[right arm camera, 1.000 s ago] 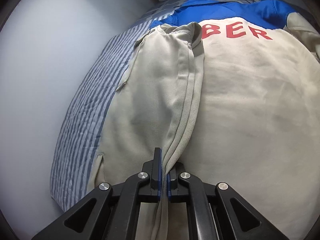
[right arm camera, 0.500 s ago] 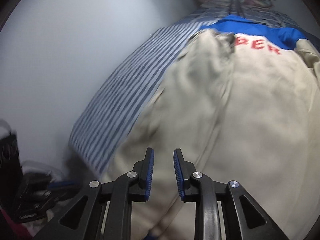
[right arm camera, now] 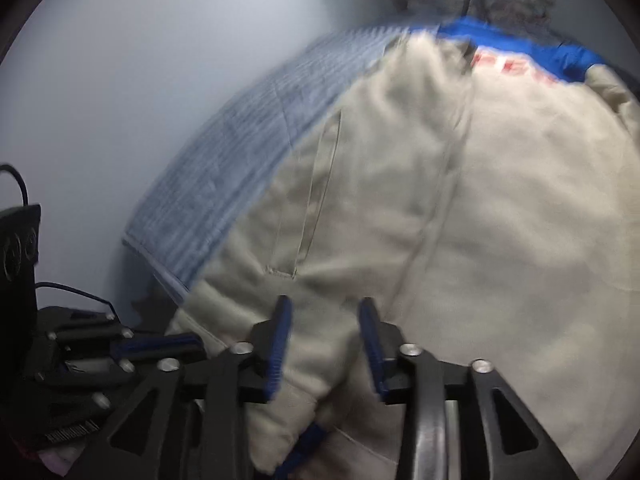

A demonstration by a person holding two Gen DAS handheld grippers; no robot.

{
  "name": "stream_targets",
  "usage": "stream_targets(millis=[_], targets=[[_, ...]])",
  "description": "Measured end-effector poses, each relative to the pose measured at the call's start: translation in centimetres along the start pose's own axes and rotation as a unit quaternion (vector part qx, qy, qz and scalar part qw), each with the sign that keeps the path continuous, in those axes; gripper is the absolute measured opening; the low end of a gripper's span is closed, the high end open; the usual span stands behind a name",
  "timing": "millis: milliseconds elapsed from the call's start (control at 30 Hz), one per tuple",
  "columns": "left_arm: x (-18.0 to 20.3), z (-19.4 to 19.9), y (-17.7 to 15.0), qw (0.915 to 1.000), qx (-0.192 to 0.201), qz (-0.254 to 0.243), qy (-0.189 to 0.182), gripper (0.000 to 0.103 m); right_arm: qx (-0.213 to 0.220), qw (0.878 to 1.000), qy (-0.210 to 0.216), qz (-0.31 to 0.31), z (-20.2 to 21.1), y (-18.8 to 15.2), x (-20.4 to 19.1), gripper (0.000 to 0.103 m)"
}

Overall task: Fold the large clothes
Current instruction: 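Open both grippers and lift them off the jacket, then grasp the blue cuff of the other sleeve with the right gripper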

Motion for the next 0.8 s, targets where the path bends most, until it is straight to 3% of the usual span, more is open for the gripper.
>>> stream_targets(millis=[67, 200, 233, 433, 667, 800], targets=[[1.5, 2.0, 1.3, 0.9995, 0.03, -0.009, -0.011, 0.007, 0.034, 0.999, -0.018, -0.001, 2.7, -0.1, 1.0, 0.065], [4.5, 3.6, 3.4, 0.9968, 0.063, -0.034, -0.036, 0.046, 0.073, 0.995, -0.055, -0.029, 7.8, -1.2, 4.8, 0.066], [5.1, 3.9, 3.9, 0.9961, 0.069, -0.038, -0.04, 0.049, 0.08, 0.994, -0.065, -0.04, 8.9, -1.5, 6.1, 0.066], [7.9, 3.9, 6.9, 0.9934, 0.065, -0.031, -0.089, 0.05, 0.109, 0.979, -0.137, -0.103, 15.3, -4.6, 13.8, 0.069], [11.3, 3.9, 11.1, 0.9889, 0.086, -0.084, -0.088, 0.05, 0.145, 0.955, -0.21, -0.151, 22.2, -7.2, 22.1, 0.069], [11.8, 2.7, 11.7, 0.9899, 0.071, -0.06, -0.106, 0.05, 0.148, 0.938, -0.242, -0.199, 25.2, -9.1, 27.5, 0.068]])
Point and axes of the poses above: each gripper's, at about its wrist camera, not at the fingertips, and z roughly against the way its jaws point, x to its right, y to its top, the point moved 9 cm from there along -z, roughly the way its jaws point, and after that the axes turned 2 degrees about -x, right-handed, at the moved point
